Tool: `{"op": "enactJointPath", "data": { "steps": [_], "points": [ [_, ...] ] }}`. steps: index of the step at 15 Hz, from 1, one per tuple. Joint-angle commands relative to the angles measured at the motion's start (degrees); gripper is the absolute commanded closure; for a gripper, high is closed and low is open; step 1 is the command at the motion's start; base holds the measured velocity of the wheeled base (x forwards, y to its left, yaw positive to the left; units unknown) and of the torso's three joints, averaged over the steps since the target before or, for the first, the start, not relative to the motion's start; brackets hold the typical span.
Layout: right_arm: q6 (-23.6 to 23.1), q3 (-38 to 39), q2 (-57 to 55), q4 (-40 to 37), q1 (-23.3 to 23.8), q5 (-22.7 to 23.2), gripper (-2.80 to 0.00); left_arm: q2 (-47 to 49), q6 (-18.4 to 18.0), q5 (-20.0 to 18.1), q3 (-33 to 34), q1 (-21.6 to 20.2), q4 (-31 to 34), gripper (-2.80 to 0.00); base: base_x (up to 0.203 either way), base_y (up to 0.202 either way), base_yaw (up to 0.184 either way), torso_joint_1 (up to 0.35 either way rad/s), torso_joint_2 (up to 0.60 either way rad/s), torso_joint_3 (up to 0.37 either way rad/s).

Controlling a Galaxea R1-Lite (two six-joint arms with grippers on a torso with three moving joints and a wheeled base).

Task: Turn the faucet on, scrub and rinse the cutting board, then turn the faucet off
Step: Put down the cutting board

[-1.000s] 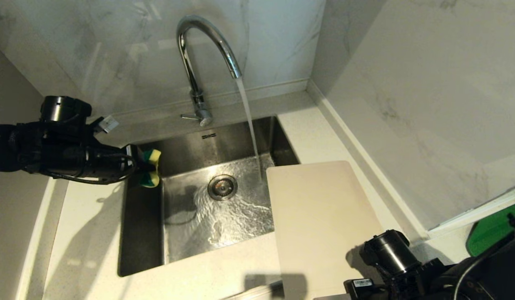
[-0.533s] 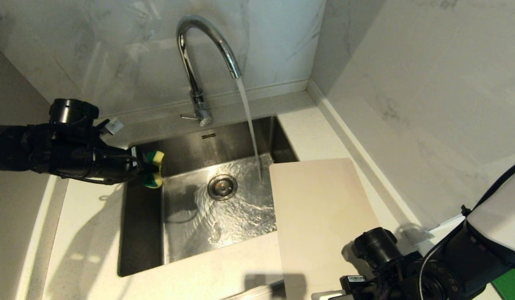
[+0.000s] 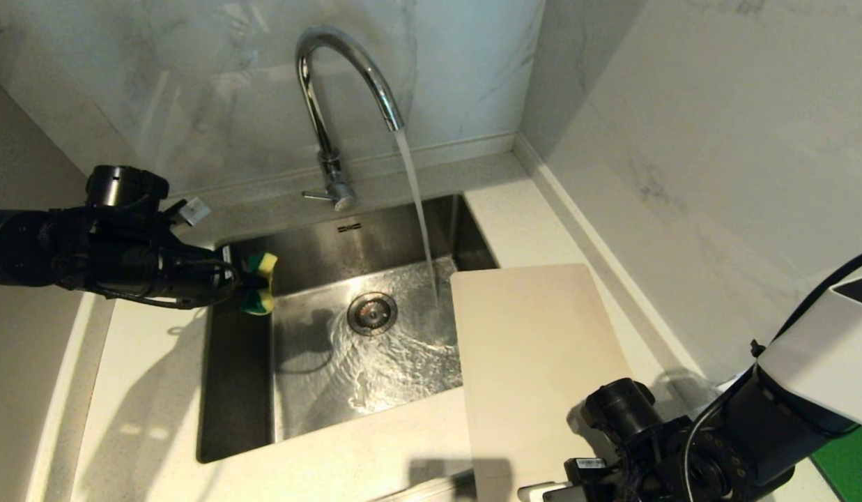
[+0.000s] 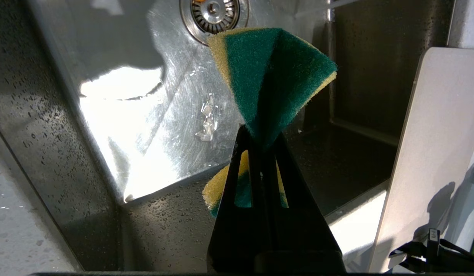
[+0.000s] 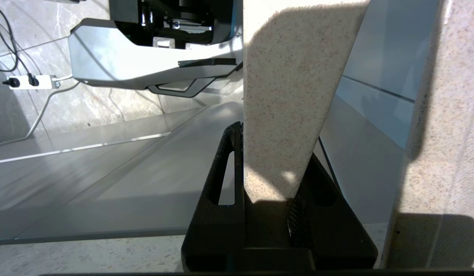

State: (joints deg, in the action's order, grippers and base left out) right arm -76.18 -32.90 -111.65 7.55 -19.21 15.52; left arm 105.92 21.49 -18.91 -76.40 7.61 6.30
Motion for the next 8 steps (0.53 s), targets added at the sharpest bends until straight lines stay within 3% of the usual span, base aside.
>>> {"op": "enactJointPath", "data": {
  "steps": [1, 2, 8],
  "points": [
    [-0.46, -0.21, 0.03, 0.06, -0.04, 0.31, 0.00, -0.02, 0.13, -0.08, 0.00, 0.13, 0.03, 0.00, 0.000, 0.000, 0.000, 0.000, 0.00, 0.000],
    [-0.51, -0.18, 0.36, 0.03, -0.09, 0.87, -2.80, -0.10, 0.13, -0.08, 0.02, 0.13, 0.03, 0.00, 0.000, 0.000, 0.000, 0.000, 0.00, 0.000],
    [-1.17, 1.58, 5.60, -0.07, -0.28, 0.87, -2.80, -1.89, 0.78, 0.35, 0.37, 1.29, 0.54, 0.00, 0.000, 0.000, 0.000, 0.000, 0.00, 0.000]
  ]
}}
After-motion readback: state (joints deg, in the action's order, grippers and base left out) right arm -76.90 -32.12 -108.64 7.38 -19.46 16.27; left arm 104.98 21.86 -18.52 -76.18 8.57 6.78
